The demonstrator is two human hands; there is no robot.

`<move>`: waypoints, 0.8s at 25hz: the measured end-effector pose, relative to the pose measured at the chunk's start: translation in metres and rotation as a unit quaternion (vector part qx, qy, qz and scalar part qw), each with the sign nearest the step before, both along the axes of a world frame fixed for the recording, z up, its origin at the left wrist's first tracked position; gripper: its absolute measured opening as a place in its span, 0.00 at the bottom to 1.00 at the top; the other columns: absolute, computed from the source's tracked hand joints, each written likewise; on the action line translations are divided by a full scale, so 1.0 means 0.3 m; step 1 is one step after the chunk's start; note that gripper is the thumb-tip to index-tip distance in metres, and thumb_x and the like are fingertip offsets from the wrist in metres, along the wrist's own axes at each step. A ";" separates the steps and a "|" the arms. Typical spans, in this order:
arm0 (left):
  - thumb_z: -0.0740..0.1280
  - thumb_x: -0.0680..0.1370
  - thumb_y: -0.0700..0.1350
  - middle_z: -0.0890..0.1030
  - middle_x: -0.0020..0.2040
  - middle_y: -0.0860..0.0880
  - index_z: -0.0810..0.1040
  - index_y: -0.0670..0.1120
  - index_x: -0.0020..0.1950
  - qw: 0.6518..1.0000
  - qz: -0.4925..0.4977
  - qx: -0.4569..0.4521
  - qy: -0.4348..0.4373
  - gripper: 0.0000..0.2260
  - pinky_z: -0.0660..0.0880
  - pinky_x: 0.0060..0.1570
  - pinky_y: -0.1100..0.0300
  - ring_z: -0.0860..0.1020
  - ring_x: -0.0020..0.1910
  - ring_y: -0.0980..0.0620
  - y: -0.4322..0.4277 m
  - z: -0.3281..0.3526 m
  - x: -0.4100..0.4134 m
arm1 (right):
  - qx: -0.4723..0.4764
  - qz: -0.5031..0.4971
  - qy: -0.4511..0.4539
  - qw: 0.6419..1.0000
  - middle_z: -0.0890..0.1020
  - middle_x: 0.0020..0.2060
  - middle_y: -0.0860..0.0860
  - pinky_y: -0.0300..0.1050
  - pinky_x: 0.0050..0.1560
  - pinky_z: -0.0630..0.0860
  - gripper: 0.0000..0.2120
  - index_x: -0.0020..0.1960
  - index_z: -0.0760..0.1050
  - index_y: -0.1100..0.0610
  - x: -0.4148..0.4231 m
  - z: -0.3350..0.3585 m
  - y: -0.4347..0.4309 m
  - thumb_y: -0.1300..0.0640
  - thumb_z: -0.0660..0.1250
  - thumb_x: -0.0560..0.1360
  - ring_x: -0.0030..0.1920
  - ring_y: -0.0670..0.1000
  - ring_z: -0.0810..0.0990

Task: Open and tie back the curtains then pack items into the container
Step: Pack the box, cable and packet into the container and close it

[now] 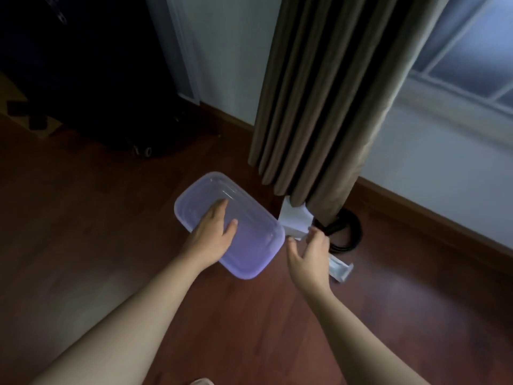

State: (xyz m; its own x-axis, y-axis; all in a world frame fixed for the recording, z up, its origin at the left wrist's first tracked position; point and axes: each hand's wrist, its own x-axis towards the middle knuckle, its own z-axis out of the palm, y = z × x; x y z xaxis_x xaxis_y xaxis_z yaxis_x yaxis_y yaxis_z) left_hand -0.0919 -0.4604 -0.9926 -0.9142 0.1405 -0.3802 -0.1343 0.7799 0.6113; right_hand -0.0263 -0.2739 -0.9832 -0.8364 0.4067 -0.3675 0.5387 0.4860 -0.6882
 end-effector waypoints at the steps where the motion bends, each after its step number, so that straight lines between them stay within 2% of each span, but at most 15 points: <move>1: 0.57 0.81 0.50 0.57 0.77 0.46 0.53 0.43 0.76 1.000 -0.015 -0.024 0.010 0.26 0.56 0.71 0.57 0.56 0.75 0.49 -0.025 -0.106 0.001 | -0.011 0.009 -0.036 0.999 0.66 0.67 0.58 0.39 0.54 0.63 0.27 0.70 0.60 0.64 0.004 -0.108 -0.010 0.52 0.63 0.77 0.64 0.55 0.69; 2: 0.56 0.81 0.50 0.56 0.77 0.45 0.53 0.43 0.76 0.998 -0.025 -0.055 0.024 0.27 0.55 0.72 0.56 0.55 0.76 0.48 -0.051 -0.208 -0.006 | -0.023 0.014 -0.064 0.998 0.65 0.68 0.59 0.43 0.57 0.65 0.29 0.70 0.59 0.64 0.001 -0.205 -0.020 0.49 0.63 0.77 0.65 0.57 0.68; 4: 0.56 0.81 0.51 0.56 0.77 0.43 0.54 0.42 0.76 0.991 -0.031 -0.114 0.062 0.27 0.55 0.73 0.53 0.54 0.76 0.46 -0.101 -0.379 -0.042 | -0.053 0.005 -0.109 0.993 0.65 0.68 0.61 0.44 0.59 0.66 0.34 0.71 0.56 0.66 -0.023 -0.382 -0.021 0.45 0.63 0.76 0.67 0.58 0.67; 7: 0.55 0.81 0.52 0.54 0.77 0.41 0.54 0.41 0.76 0.975 -0.002 -0.193 0.113 0.27 0.54 0.73 0.50 0.53 0.76 0.43 -0.159 -0.549 -0.114 | -0.141 -0.007 -0.179 0.974 0.73 0.61 0.55 0.44 0.54 0.69 0.43 0.72 0.57 0.62 -0.059 -0.605 -0.003 0.34 0.65 0.70 0.63 0.56 0.73; 9: 0.54 0.81 0.52 0.52 0.77 0.41 0.52 0.42 0.77 0.965 0.005 -0.232 0.124 0.27 0.53 0.73 0.48 0.52 0.76 0.42 -0.183 -0.629 -0.159 | -0.198 0.002 -0.162 0.967 0.76 0.60 0.49 0.46 0.55 0.75 0.49 0.70 0.63 0.55 -0.073 -0.716 -0.008 0.27 0.68 0.60 0.59 0.51 0.77; 11: 0.52 0.81 0.53 0.52 0.77 0.41 0.52 0.43 0.77 0.962 0.002 -0.246 0.117 0.27 0.52 0.74 0.46 0.51 0.76 0.42 -0.198 -0.684 -0.181 | -0.230 -0.006 -0.103 0.968 0.79 0.58 0.46 0.47 0.58 0.77 0.52 0.68 0.65 0.54 -0.072 -0.813 -0.021 0.25 0.70 0.53 0.56 0.47 0.79; 15: 0.52 0.81 0.54 0.58 0.76 0.40 0.57 0.43 0.75 0.950 0.002 -0.275 0.149 0.26 0.55 0.72 0.42 0.55 0.75 0.41 -0.205 -0.696 -0.192 | -0.242 -0.013 -0.051 0.969 0.80 0.56 0.49 0.55 0.55 0.78 0.44 0.66 0.63 0.53 -0.059 -0.816 -0.043 0.29 0.67 0.59 0.54 0.51 0.80; 18: 0.54 0.81 0.52 0.59 0.75 0.39 0.60 0.41 0.73 0.952 0.052 -0.248 0.172 0.24 0.54 0.71 0.43 0.56 0.75 0.40 -0.214 -0.645 -0.204 | -0.220 0.006 -0.063 0.973 0.78 0.56 0.49 0.53 0.58 0.76 0.33 0.66 0.62 0.53 -0.005 -0.776 -0.008 0.36 0.66 0.69 0.55 0.52 0.79; 20: 0.55 0.81 0.49 0.58 0.75 0.37 0.60 0.40 0.73 0.963 0.070 -0.197 0.171 0.23 0.56 0.71 0.44 0.56 0.74 0.38 -0.209 -0.608 -0.203 | -0.212 0.023 -0.073 0.974 0.78 0.56 0.48 0.51 0.59 0.76 0.28 0.65 0.63 0.51 0.065 -0.762 0.036 0.39 0.66 0.72 0.55 0.51 0.78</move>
State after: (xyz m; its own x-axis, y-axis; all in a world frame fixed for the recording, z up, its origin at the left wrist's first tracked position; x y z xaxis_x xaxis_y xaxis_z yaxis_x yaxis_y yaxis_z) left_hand -0.1529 -0.5231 -1.1749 -0.9948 -0.0869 -0.0530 -0.0988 0.9491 0.2989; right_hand -0.0068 -0.2630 -1.2117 -0.7767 0.1558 -0.6103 0.6298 0.2004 -0.7505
